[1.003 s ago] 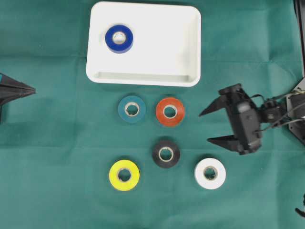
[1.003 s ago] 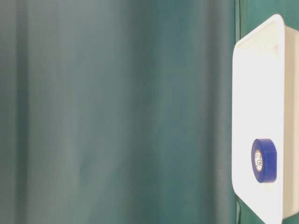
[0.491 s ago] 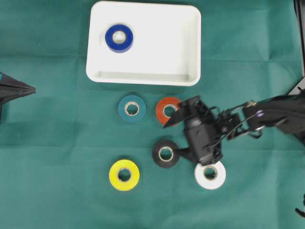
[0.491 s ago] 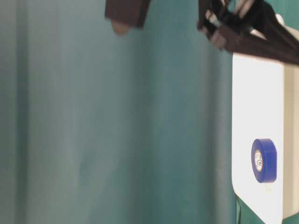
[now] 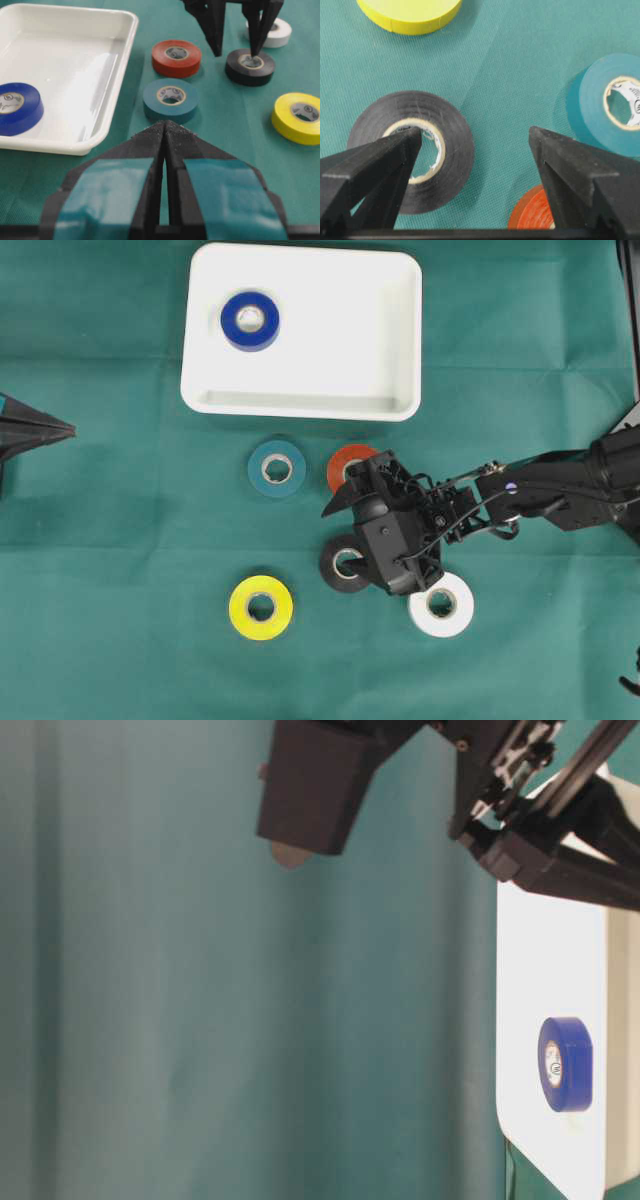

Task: Put the tape into the white case with the right arm.
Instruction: 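Move the right gripper down onto the black tape roll and grasp it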

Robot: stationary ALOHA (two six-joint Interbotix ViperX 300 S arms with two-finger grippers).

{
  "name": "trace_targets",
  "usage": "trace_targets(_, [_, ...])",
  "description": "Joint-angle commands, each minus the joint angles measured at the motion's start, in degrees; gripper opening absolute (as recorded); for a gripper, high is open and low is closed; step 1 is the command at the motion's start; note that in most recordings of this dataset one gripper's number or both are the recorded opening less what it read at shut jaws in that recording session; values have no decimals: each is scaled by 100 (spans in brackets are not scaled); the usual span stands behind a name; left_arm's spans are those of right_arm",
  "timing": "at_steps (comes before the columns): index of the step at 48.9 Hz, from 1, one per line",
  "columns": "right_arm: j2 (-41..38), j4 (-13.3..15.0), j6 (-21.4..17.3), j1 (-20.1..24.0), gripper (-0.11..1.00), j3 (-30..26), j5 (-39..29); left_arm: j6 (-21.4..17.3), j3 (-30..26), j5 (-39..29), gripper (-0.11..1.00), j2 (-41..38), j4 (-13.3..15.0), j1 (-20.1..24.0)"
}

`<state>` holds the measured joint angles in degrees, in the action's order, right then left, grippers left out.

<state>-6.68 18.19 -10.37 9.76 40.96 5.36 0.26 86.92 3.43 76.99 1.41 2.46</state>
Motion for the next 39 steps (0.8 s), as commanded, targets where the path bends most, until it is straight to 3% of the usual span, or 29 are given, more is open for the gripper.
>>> trace_targets(1, [0, 9, -18, 18, 63, -123, -44, 9, -70, 26, 0, -35, 9, 18])
trace_targets(22, [-343, -18, -26, 35, 63, -650, -1336, 9, -62, 26, 0, -35, 0, 18])
trace_targets(39, [-492, -18, -26, 70, 63, -800, -1468, 9, -62, 26, 0, -35, 9, 18])
